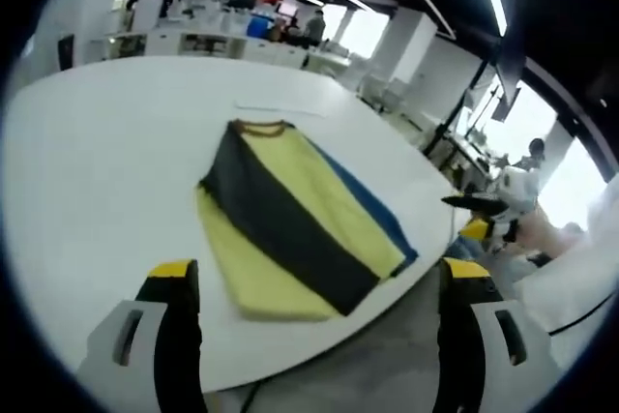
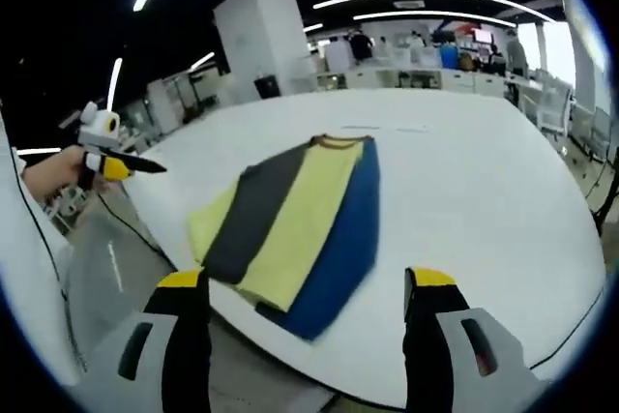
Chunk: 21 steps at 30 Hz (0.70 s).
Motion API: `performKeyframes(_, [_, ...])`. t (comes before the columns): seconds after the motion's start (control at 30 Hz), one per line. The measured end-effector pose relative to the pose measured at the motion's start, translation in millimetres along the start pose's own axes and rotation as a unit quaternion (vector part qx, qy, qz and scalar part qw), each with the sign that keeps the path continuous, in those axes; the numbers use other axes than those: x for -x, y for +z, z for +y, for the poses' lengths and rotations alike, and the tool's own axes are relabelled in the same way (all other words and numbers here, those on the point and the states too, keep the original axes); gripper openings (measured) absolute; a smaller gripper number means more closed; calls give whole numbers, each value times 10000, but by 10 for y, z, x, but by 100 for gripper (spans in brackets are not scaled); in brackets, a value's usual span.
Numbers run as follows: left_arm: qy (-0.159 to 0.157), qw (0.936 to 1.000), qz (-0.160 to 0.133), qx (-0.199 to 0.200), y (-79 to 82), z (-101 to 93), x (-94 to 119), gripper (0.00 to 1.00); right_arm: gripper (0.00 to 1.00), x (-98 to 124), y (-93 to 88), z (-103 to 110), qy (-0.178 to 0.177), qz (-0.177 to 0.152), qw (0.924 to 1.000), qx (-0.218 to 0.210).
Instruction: Fold the garment on the visible template until the final outline fits inside the template.
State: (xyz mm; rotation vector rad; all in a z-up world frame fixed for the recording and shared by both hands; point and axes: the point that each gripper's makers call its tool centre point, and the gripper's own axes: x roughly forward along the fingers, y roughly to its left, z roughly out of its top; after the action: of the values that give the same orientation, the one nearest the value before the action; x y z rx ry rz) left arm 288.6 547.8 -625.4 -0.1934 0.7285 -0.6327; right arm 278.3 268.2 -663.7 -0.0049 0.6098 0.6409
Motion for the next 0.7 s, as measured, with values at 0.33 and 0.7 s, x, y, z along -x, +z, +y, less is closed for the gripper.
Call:
performKeyframes(0.33, [25, 10000, -1, 34, -16, 11, 51, 100, 58, -160, -210, 224, 406, 504, 9974, 303])
performKeyframes(0.7, [74, 9999, 46, 110, -88, 72, 95, 100, 34, -279, -411, 439, 961, 1094, 9878, 558])
